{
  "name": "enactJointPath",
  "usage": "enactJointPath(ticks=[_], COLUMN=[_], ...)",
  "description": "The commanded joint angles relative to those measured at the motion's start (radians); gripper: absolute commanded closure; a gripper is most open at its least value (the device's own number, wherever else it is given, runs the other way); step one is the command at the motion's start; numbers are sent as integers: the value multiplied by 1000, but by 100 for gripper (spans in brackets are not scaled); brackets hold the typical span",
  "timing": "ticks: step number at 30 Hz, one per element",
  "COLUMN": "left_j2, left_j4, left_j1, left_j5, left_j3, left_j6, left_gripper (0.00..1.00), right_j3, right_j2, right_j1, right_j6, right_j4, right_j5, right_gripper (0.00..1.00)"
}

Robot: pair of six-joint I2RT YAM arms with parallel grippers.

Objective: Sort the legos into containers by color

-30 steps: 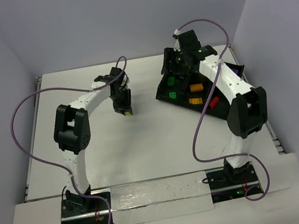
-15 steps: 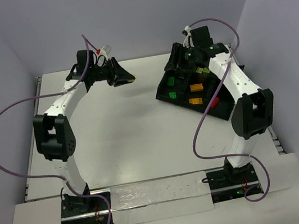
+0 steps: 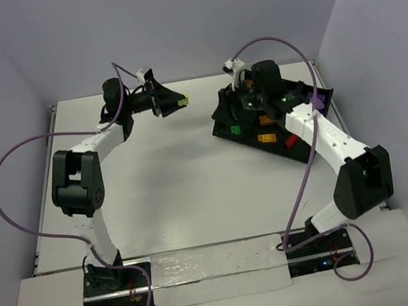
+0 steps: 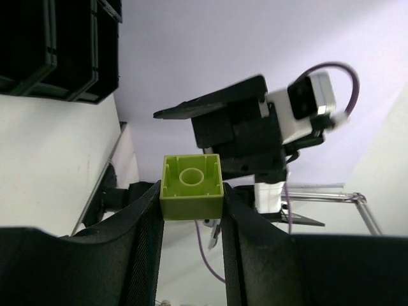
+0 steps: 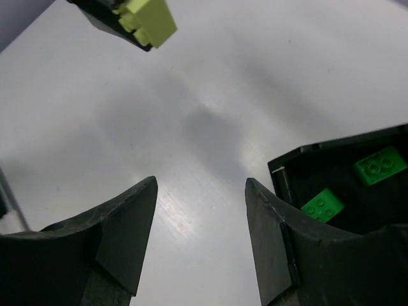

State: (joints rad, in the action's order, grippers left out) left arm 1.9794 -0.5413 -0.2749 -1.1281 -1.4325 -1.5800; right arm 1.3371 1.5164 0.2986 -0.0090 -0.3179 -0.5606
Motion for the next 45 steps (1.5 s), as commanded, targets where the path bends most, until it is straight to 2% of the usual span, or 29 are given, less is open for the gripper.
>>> enactJointPath(ticks=[1, 3, 6, 9, 15, 22, 35, 40, 43, 45], left_j2=[9, 9, 13, 12, 8, 9, 15, 12, 10, 9], left_j4=[-200, -204, -212, -222, -223, -215, -221, -221, -224, -223], left_j1=[3, 2, -2, -10, -15, -15, -15, -15, -15, -15], left_j5=[-32, -33, -42, -48, -56, -58, -59, -63, -65, -66], left_j3=[17, 16, 15, 14, 19, 9, 4, 9, 9, 9], left_j6=[-147, -152, -160, -166, -169, -163, -163, -161, -162, -160], left_gripper=[100, 100, 100, 100, 100, 100, 100, 100, 100, 100], right_j3=[-99, -77, 25, 80, 178, 278, 315, 314, 310, 313], right_j2=[-96, -66, 4, 51, 145, 221, 271, 288, 296, 300], right_j1=[13, 13, 16, 16, 29, 51, 69, 77, 82, 88], right_j6=[-199, -222, -252, -235, -237, -278, -236, -213, -198, -184], right_j4=[359, 355, 286, 295, 265, 184, 209, 229, 245, 262], right_j5=[42, 19, -107, -205, -303, -375, -457, -466, -470, -474], right_gripper=[35, 34, 35, 36, 36, 36, 36, 39, 45, 55])
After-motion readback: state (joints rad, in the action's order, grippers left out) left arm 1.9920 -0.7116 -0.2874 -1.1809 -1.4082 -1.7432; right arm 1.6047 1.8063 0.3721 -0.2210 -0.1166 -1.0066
